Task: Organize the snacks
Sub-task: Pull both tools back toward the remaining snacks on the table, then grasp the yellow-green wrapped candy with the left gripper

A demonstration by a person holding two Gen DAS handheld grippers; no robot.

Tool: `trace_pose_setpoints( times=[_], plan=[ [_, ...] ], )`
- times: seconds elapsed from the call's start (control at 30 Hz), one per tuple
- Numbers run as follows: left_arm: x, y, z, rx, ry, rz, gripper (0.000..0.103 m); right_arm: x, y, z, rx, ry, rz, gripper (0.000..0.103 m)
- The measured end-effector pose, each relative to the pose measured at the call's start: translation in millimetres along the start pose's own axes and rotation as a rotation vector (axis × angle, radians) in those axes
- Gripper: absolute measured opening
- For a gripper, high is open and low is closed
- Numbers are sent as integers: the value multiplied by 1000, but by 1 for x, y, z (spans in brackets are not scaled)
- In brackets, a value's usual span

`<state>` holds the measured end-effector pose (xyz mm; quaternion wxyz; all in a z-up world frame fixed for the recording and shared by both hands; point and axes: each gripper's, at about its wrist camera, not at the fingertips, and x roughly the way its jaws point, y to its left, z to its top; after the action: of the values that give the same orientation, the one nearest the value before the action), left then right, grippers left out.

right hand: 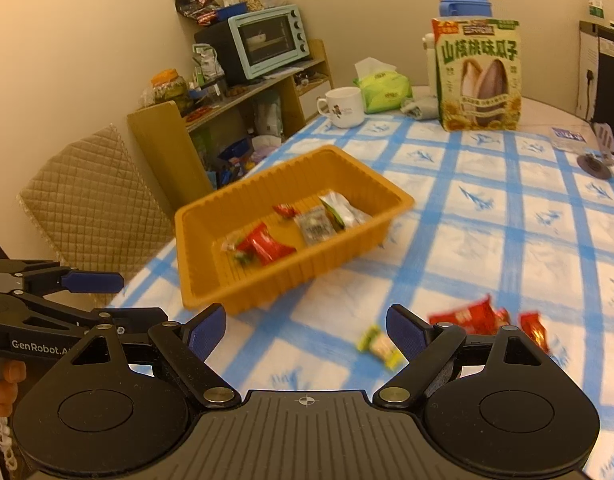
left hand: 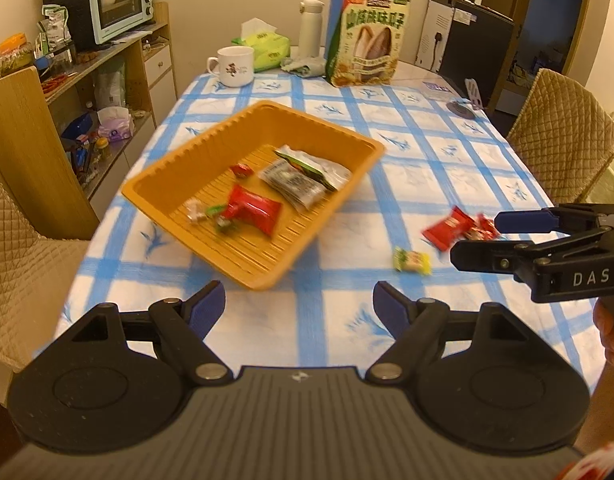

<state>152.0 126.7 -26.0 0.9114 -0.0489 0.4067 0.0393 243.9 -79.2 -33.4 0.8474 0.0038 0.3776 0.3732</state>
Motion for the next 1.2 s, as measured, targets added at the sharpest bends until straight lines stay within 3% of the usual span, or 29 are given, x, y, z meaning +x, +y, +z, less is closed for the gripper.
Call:
trace_pose_setpoints(
  times=[0.63, 1.2],
  plan=[
    [16, -98, -46, 41, 53, -31, 79, -64, -76, -66, 55, 60, -98, 87],
    [84, -118, -42, 122, 72, 4, 65, -62, -126, -73, 142, 76, -184, 87]
  ],
)
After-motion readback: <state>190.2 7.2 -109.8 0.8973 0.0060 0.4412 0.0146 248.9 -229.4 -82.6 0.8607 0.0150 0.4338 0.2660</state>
